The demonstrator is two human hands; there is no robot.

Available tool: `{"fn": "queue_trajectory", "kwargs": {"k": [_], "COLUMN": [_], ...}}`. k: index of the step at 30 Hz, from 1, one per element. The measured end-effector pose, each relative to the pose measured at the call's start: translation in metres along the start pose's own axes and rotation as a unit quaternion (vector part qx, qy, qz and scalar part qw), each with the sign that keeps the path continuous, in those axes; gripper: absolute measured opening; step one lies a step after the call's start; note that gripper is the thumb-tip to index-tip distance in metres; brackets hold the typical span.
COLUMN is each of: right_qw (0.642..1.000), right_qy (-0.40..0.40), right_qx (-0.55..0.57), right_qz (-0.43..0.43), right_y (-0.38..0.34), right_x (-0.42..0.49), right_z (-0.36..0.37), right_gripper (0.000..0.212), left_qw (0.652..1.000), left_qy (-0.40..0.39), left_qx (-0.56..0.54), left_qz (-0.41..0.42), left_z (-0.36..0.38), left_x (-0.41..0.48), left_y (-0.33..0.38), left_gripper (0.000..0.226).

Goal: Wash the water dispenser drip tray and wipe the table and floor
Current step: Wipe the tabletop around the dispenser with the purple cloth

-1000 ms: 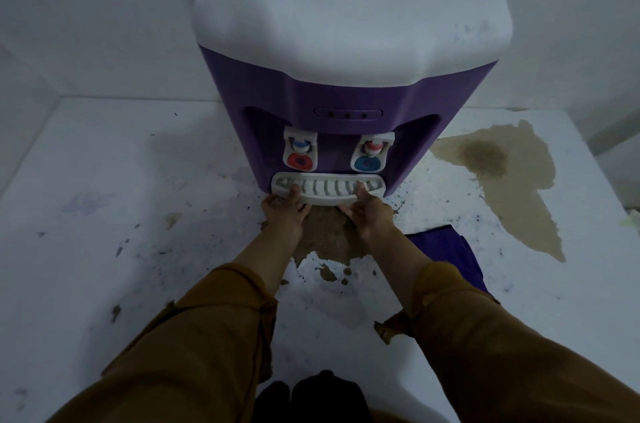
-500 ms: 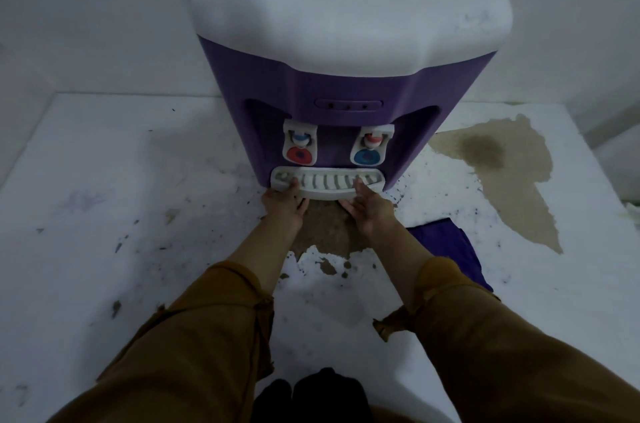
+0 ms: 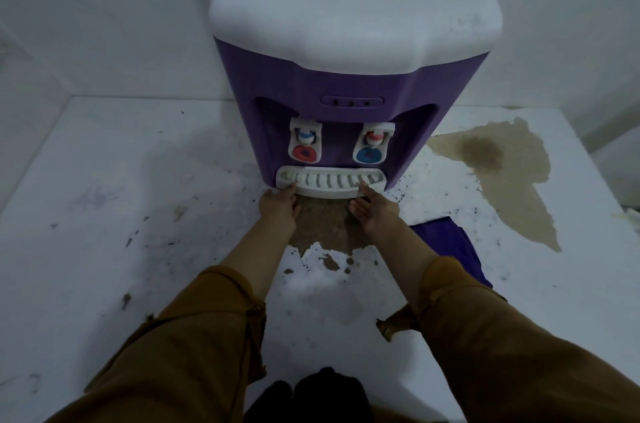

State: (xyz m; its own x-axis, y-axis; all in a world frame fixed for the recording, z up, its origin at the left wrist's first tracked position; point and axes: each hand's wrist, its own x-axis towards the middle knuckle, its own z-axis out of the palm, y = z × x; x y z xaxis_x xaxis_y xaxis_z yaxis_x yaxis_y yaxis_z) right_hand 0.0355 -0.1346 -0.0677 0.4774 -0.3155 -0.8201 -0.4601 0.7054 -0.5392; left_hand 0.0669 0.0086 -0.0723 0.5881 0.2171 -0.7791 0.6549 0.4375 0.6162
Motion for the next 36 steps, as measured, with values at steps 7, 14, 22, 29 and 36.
{"fn": "queue_trajectory", "kwargs": {"k": [7, 14, 22, 29, 36], "right_qw": [1.000, 0.997, 0.846, 0.601, 0.502], "right_qy": [-0.013, -0.026, 0.036, 0.019, 0.003], "right_qx": [-0.007, -0.066, -0.397, -0.682, -0.734], "right_qz": [0.016, -0.033, -0.353, -0.417, -0.458], "right_y": [0.000, -0.006, -0.010, -0.002, -0.011], "right_x": [-0.010, -0.020, -0.009, 0.021, 0.048], "right_z": [-0.010, -0.047, -0.121, -0.185, -0.197], "right_gripper": [0.043, 0.024, 0.023, 0.042, 0.050], "left_qw": [0.999, 0.974, 0.777, 0.547, 0.519], "left_qy": [-0.027, -0.050, -0.114, -0.127, -0.082], "left_qx": [0.028, 0.190, 0.503, 0.722, 0.745], "left_qz": [0.003, 0.116, 0.361, 0.404, 0.411], "left_z": [0.003, 0.043, 0.080, 0.088, 0.099], "left_x": [-0.017, -0.046, -0.071, -0.066, -0.051], "left_y": [-0.018, -0.069, -0.143, -0.190, -0.202], "left_gripper": [0.055, 0.051, 0.043, 0.052, 0.055]}}
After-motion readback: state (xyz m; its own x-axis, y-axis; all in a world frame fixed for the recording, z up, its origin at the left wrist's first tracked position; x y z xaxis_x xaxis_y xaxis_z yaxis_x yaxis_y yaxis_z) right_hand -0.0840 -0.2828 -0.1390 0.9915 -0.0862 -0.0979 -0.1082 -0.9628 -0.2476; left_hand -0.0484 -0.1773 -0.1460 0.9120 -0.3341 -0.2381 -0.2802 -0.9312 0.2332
